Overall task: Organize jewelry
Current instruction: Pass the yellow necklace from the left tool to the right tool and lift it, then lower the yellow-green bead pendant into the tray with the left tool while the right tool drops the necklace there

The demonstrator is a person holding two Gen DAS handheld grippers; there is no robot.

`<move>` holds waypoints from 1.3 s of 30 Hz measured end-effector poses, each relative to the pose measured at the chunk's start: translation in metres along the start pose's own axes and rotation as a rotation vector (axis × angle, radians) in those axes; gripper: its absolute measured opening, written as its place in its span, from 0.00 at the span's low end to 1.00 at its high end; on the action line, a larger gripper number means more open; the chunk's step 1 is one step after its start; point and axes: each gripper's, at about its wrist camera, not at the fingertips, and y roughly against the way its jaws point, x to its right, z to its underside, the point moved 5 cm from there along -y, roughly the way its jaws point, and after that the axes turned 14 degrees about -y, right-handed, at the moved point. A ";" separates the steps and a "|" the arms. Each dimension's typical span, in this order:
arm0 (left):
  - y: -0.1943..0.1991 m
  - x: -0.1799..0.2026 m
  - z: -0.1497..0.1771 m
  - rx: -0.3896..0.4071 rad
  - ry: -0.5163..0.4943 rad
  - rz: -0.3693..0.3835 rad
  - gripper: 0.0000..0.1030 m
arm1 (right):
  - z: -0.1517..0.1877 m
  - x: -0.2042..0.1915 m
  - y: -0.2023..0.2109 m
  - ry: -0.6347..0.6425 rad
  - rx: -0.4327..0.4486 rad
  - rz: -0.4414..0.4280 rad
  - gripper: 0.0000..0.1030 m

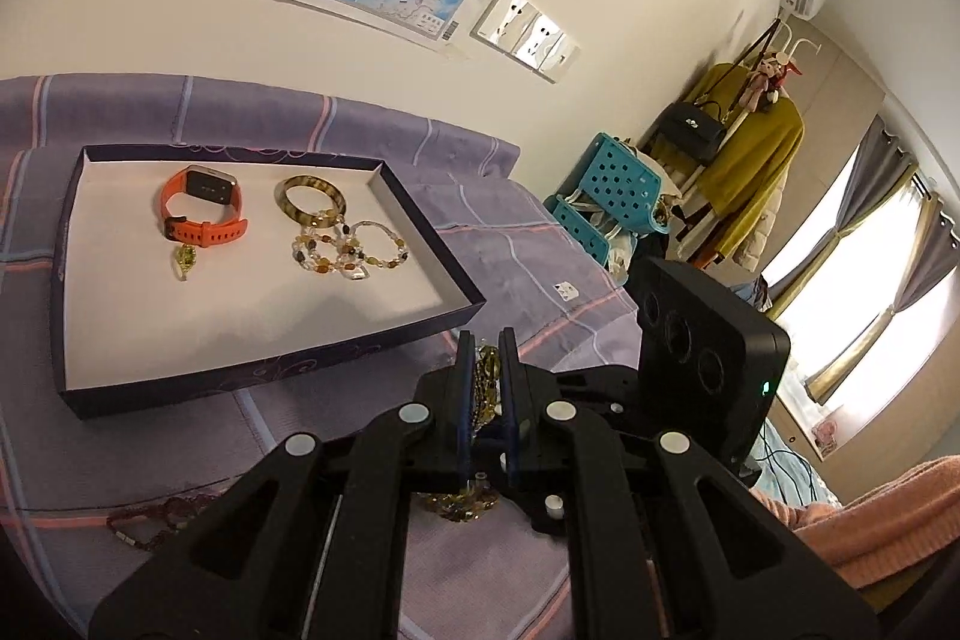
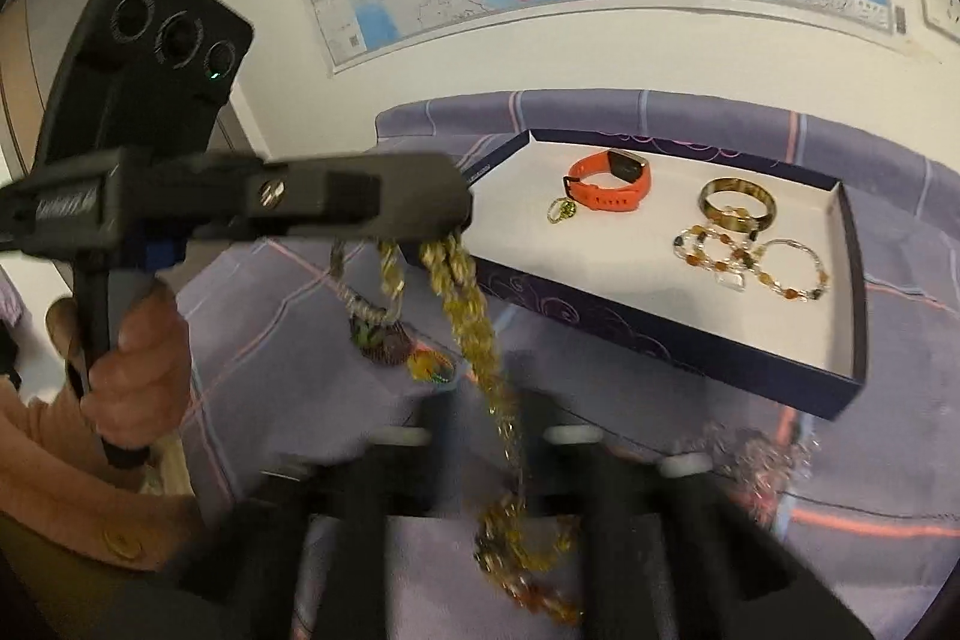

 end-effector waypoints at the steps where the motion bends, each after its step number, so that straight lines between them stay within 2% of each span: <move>1: 0.002 -0.003 0.001 0.000 0.004 -0.011 0.08 | -0.001 -0.001 0.005 -0.002 0.010 -0.013 0.03; 3: 0.008 -0.008 0.003 0.002 0.006 -0.040 0.11 | -0.007 -0.002 0.021 -0.009 0.040 -0.033 0.03; 5: 0.014 -0.015 0.006 0.000 0.001 -0.078 0.25 | -0.015 -0.002 0.038 -0.019 0.070 -0.047 0.03; 7: 0.019 -0.023 0.010 -0.008 -0.001 -0.108 0.34 | -0.022 -0.002 0.053 -0.033 0.101 -0.064 0.03; 8: 0.021 -0.027 0.014 -0.021 -0.004 -0.129 0.34 | -0.026 -0.003 0.061 -0.035 0.118 -0.066 0.03; 12: 0.019 -0.034 0.029 -0.103 -0.065 -0.216 0.34 | -0.043 -0.008 0.079 -0.025 0.170 -0.068 0.03; 15: 0.009 -0.028 0.046 -0.204 -0.193 -0.304 0.35 | -0.051 -0.007 0.085 -0.017 0.189 -0.060 0.03; 20: -0.009 -0.025 0.064 -0.298 -0.289 -0.376 0.36 | -0.057 -0.006 0.086 -0.011 0.196 -0.045 0.03; 27: -0.022 -0.037 0.074 -0.374 -0.275 -0.396 0.31 | -0.056 0.003 0.077 -0.030 0.172 -0.026 0.03; 31: -0.022 -0.034 0.075 -0.384 -0.295 -0.390 0.30 | -0.058 0.009 0.074 -0.041 0.167 -0.016 0.04; 34: -0.022 -0.034 0.076 -0.382 -0.293 -0.395 0.18 | -0.060 0.013 0.072 -0.054 0.167 -0.015 0.04; 39: -0.019 -0.034 0.073 -0.367 -0.264 -0.394 0.17 | -0.065 0.017 0.071 -0.058 0.171 -0.009 0.04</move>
